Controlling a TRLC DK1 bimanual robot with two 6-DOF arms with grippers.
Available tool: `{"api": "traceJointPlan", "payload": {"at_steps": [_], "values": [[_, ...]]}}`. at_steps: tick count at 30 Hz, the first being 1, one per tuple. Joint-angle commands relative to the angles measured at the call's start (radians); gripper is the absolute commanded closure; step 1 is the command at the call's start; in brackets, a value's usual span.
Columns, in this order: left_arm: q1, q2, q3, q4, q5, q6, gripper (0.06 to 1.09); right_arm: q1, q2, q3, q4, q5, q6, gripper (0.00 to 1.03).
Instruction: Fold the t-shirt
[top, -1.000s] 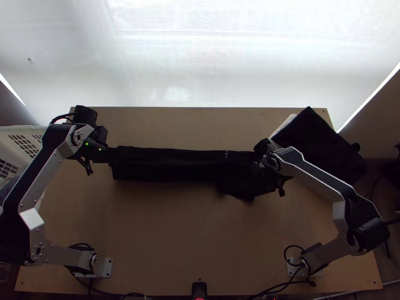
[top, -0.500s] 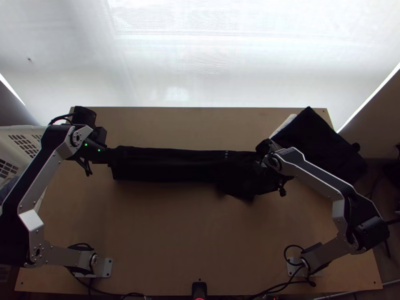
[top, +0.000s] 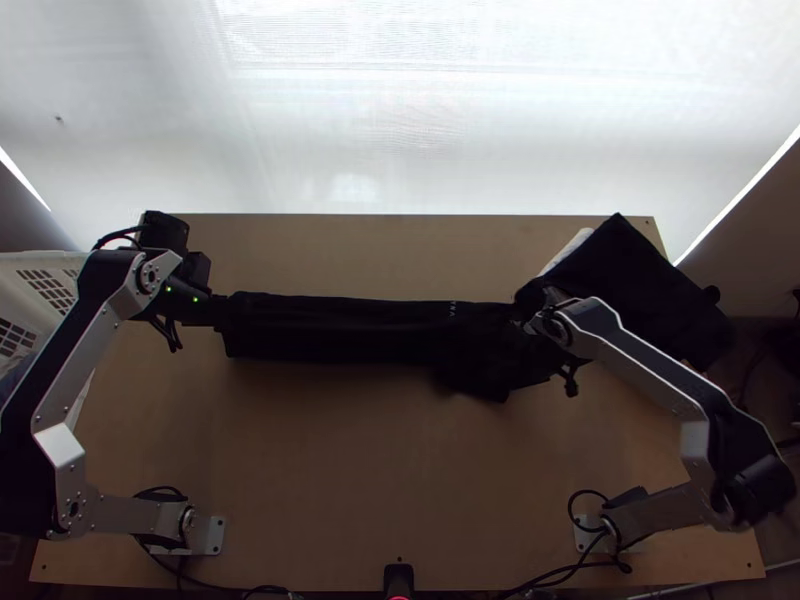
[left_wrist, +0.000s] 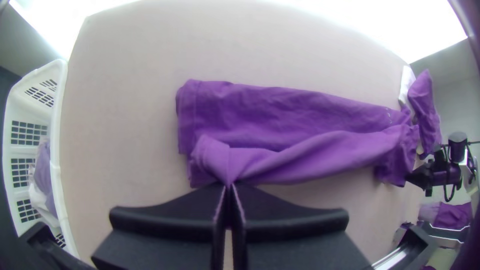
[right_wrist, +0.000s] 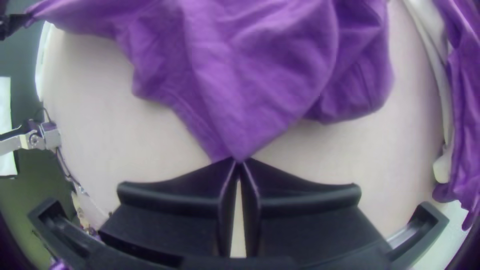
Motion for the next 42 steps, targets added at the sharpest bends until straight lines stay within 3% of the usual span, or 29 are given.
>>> {"api": "traceJointPlan", "payload": {"at_steps": [1,7,18,24,30,36,42], "values": [[0.005,-0.039,-0.019,-0.007,0.002,0.002,1.05,-0.006,-0.207,0.042,-0.199,-0.09,-0.04,1.0],[-0.04,-0.11,-0.056,-0.012,0.002,0.018,1.05,0.057,-0.366,0.068,-0.377,-0.189,-0.073,1.0],[-0.146,-0.134,-0.082,-0.036,0.002,-0.009,1.05,0.121,-0.437,0.145,-0.501,-0.39,-0.062,1.0],[-0.152,-0.131,-0.068,-0.067,-0.002,-0.009,1.05,0.127,-0.415,0.131,-0.48,-0.39,-0.06,1.0],[-0.112,-0.067,-0.061,-0.065,-0.024,-0.009,1.05,-0.041,-0.27,0.193,-0.455,-0.389,-0.103,1.0],[-0.071,0.053,0.005,-0.065,-0.024,-0.036,1.05,-0.126,-0.099,0.28,-0.449,-0.355,-0.157,1.0],[-0.021,0.134,0.059,-0.068,-0.024,-0.065,1.05,-0.181,0.076,0.409,-0.46,-0.337,-0.12,1.0]]}}
